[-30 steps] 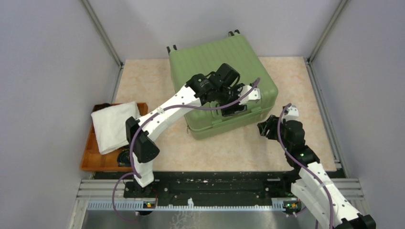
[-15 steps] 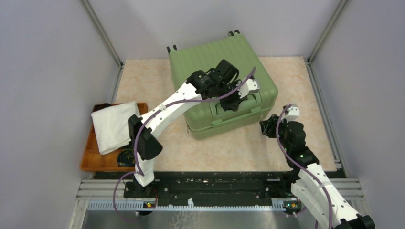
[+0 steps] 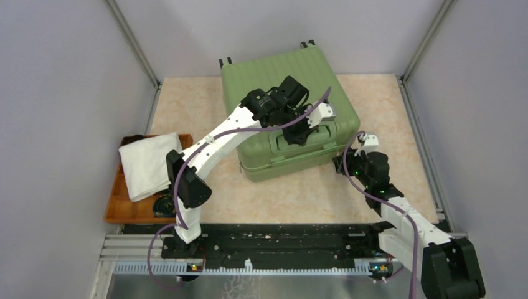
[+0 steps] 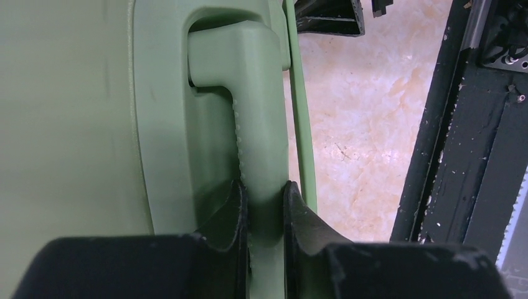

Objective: Pack the luggage
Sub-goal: Zip the luggage at the center of the board.

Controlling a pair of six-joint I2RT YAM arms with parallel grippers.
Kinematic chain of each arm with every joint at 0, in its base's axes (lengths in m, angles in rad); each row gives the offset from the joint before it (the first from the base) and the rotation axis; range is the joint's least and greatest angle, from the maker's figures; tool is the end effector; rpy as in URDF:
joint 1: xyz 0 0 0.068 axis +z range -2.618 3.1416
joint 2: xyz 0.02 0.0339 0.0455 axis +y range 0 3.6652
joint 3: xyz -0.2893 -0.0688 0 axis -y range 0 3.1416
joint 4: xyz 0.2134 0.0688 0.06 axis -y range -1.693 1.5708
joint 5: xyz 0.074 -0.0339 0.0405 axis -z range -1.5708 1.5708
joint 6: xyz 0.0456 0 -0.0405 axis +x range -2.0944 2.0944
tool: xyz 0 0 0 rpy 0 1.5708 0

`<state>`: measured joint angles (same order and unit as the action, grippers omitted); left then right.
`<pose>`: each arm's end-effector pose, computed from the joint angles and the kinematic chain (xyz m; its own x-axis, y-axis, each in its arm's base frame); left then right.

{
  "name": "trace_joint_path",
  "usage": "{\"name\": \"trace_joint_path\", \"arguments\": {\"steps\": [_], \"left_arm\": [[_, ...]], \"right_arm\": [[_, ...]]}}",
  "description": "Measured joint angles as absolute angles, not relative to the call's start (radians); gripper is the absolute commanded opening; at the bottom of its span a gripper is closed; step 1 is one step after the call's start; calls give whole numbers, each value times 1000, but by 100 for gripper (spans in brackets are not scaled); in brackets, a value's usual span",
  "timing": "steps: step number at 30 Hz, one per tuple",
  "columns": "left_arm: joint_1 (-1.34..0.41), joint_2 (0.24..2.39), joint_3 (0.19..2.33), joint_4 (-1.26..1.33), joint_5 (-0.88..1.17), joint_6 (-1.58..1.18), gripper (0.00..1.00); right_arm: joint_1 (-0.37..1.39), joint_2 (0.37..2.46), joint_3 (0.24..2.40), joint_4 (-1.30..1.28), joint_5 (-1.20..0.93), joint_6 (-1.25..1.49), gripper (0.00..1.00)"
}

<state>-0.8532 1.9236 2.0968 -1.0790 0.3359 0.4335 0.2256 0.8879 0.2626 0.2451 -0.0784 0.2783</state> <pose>0.2465 -0.3053 0.3887 -0.1146 0.7344 -0.6689 0.9842 0.1753 0.0238 0.1517 0.0385 0.2173 -0.4285 0.1826 -0.8849 -0.1832 0.9414 0.2831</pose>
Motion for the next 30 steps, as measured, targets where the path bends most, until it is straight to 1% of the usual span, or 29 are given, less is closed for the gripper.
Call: {"name": "trace_joint_path", "arguments": {"steps": [6,8,10,11,12,13,14,21,30], "left_arm": [[-850,1924,2098,-1079,344,452,0],[-847,1924,2098,-1079,344,455,0],[-844,1924,2098,-1078,344,459,0],[-843,1923,2098,-1078,345,460,0],[-842,1923,2098,-1078,347,461,0],[-842,1923,2098,-1077,348,463,0],[-841,1923,2098,-1077,349,464,0],[-840,1922,2098,-1076,351,466,0],[-839,1922,2107,-1079,352,464,0]], "right_arm": [[225,893,264,332,-132,258,47],[225,894,264,343,-134,249,43],[224,902,264,363,-138,245,34],[224,909,263,376,-144,244,22],[224,916,262,386,-149,244,12],[224,924,258,400,-156,246,4],[224,928,252,414,-165,245,0],[221,881,193,492,-186,265,0],[218,812,163,478,-231,323,0]]}}
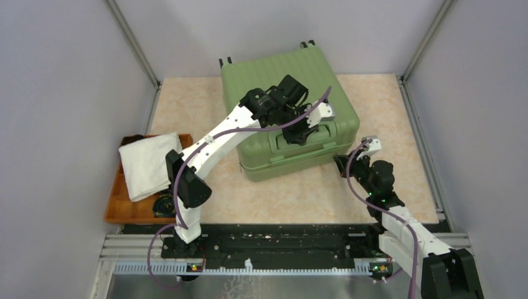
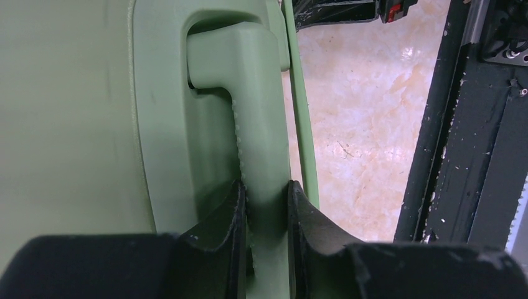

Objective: Pack the luggage
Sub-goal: Zip the luggage at the center of the board.

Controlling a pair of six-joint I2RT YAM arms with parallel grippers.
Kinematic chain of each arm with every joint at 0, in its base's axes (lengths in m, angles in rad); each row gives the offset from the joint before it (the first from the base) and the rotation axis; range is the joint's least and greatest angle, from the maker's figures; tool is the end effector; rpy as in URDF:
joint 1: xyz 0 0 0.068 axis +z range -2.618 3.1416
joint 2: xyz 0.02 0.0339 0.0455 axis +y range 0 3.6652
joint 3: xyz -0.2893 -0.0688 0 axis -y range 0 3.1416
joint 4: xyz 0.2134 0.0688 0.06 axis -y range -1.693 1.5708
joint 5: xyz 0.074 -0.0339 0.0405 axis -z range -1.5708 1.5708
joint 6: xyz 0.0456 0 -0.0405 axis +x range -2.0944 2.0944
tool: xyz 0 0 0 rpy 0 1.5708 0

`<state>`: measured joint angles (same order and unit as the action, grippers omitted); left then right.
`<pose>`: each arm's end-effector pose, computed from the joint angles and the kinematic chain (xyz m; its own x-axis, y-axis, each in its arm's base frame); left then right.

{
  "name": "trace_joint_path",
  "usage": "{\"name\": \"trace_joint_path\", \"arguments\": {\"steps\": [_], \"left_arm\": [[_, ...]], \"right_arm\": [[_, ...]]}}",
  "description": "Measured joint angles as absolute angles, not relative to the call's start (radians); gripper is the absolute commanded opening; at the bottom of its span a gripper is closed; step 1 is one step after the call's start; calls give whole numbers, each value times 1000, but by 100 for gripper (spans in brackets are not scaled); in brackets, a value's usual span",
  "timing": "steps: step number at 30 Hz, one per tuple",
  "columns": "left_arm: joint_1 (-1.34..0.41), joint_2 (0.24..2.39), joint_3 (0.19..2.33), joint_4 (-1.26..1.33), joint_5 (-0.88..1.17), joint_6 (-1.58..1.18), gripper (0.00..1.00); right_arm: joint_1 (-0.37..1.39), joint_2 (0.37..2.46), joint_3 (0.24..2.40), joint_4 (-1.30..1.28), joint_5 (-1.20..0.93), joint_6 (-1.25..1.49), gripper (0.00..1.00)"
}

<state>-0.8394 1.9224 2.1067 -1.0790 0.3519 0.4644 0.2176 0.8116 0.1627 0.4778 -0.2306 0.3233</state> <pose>0.2498 -0.3019 0.3921 -0.0884 0.7280 -0.6799 0.9868 0.1570 0.0399 0.1382 0.0412 0.2220 -0.2943 0.2517 -0.9220 -0.3550 0.8669 0.3500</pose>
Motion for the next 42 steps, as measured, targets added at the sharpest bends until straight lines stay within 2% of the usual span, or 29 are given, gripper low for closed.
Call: {"name": "trace_joint_path", "arguments": {"steps": [16,34,42], "left_arm": [[-832,1940,2151,-1132,371,453,0],[-828,2004,2255,-1211,393,442,0],[-827,2006,2257,-1213,395,440,0]], "right_arm": [[441,817,158,502,-181,384,0],[946,1155,242,789,229,406,0],[1095,1355,346,894,299,373,0]]}}
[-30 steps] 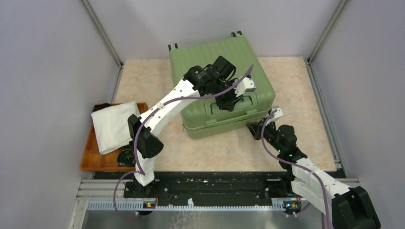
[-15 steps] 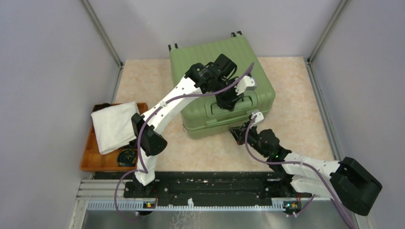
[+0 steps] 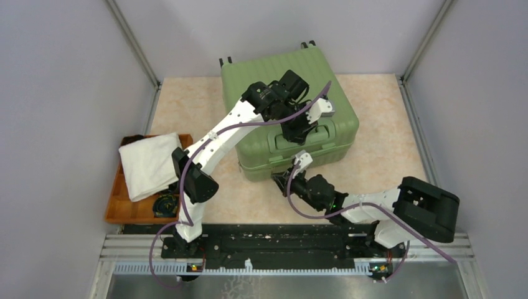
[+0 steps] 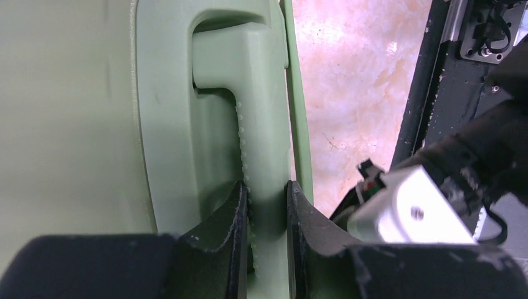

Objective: Pack the luggage
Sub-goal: Zip the luggage at the center of the board.

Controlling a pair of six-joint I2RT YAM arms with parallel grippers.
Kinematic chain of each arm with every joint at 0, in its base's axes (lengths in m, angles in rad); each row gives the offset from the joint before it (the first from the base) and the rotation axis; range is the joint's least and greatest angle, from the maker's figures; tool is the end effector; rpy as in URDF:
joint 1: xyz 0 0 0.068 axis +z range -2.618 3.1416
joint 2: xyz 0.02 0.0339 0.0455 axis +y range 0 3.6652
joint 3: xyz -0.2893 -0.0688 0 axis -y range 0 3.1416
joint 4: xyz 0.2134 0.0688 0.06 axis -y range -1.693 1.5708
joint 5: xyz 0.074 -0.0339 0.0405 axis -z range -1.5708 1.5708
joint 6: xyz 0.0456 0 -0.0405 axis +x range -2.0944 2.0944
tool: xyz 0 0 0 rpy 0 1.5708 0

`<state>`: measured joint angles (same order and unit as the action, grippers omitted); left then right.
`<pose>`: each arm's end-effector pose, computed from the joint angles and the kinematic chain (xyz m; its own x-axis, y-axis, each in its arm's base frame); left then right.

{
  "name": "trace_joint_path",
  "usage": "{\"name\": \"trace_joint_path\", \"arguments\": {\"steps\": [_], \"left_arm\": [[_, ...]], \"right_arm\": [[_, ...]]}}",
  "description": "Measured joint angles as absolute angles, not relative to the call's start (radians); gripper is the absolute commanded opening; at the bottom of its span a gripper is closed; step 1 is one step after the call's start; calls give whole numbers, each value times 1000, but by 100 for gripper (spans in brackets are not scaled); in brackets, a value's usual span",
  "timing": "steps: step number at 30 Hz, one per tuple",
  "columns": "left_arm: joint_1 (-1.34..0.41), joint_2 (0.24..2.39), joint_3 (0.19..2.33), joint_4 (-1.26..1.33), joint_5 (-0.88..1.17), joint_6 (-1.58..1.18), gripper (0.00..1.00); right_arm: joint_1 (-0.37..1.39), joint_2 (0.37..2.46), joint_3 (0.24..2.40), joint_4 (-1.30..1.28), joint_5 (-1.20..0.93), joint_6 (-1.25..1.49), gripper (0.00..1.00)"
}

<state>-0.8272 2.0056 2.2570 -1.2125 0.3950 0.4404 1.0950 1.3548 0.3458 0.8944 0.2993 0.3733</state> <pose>0.2579 -0.3064 0.3919 -0.1488 0.7431 -0.6525 0.9861 0.1612 -0.0413 0.1215 0.2065 0.2340 -0.3096 0.1599 -0.9373 -0.6469 0.6871 0.3309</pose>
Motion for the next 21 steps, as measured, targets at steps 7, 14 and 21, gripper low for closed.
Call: {"name": "trace_joint_path", "arguments": {"steps": [7,14,21], "left_arm": [[-827,2006,2257,-1213,395,439,0],[-827,2006,2259,-1214,394,439,0],[-826,2006,2263,-1229,386,439,0]], "right_arm": [[1178,1514,483,911,291,316,0],[1218,1637,615,886,286,261,0],[1222,1720,738,816,279,219,0]]}}
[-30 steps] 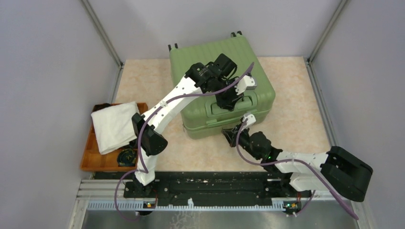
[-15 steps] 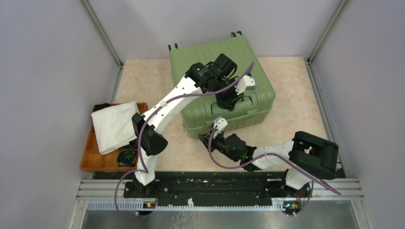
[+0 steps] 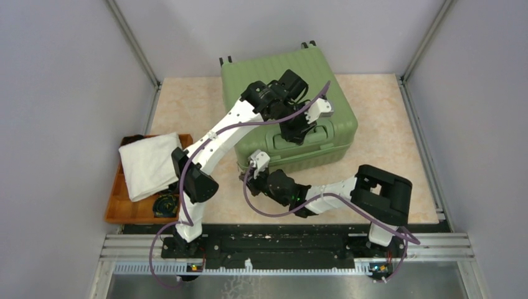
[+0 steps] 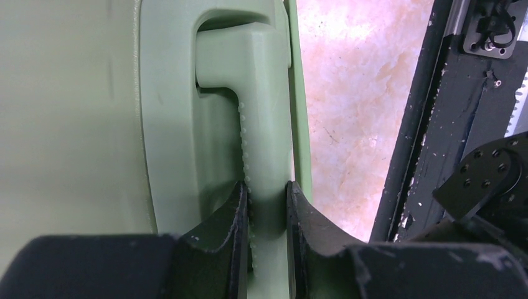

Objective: Pack the luggage
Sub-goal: Zip the luggage at the center of the board.

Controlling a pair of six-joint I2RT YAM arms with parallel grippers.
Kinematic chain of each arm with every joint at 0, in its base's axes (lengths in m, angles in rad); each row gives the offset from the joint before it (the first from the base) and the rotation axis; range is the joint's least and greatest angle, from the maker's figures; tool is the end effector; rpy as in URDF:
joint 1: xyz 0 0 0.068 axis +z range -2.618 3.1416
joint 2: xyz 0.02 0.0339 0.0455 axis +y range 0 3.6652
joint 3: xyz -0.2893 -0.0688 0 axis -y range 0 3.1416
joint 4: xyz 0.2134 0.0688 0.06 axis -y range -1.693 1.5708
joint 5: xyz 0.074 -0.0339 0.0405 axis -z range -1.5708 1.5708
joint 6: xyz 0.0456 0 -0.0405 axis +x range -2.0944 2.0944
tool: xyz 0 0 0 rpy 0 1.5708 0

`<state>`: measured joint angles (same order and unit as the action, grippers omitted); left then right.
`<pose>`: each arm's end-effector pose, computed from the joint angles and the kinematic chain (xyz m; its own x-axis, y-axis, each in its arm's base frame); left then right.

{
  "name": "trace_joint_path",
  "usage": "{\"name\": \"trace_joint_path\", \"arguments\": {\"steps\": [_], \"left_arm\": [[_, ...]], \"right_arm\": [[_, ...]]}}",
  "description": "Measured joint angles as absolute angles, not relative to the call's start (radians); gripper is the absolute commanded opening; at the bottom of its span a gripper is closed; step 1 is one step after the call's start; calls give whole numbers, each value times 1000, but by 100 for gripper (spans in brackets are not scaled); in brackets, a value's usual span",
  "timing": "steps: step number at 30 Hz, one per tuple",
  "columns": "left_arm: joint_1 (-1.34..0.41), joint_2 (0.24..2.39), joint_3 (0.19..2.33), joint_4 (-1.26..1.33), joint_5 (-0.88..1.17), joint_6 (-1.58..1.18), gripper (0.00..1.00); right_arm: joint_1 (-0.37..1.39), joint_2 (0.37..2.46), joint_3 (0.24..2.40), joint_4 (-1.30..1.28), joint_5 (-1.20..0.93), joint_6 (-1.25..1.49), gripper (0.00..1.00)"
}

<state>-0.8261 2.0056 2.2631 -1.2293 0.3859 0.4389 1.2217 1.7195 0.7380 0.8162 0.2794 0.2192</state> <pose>0.2575 -0.3046 0.3922 -0.1561 0.7502 -0.6425 0.9847 0.1691 -0.0418 0.1307 0.3223 0.2362 -0.2311 -0.0238 -0.9726 -0.7786 0.6040 0.1702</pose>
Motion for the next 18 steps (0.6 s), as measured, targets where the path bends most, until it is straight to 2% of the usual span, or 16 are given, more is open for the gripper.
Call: {"name": "trace_joint_path", "arguments": {"steps": [4,7,12,13,14,15,18], "left_arm": [[-827,2016,2286,-1249,379,439,0],[-836,2037,2307,-1212,384,432,0],[-850,2054,2311,-1142,373,421,1],[-850,2054,2311,-1140,370,421,21],[-851,2054,2311,-1140,367,422,46],[-851,2054,2311,-1140,363,421,60],[-850,2040,2311,-1081,383,442,82]], "right_arm": [[1223,1775,822,783,239,205,0],[1269,1819,899,773,155,204,5],[1318,1834,942,756,106,204,22],[1316,1831,934,754,115,204,25],[1312,1818,910,749,128,205,29],[1308,1800,884,739,142,205,33],[1290,1669,754,687,202,215,43]]}}
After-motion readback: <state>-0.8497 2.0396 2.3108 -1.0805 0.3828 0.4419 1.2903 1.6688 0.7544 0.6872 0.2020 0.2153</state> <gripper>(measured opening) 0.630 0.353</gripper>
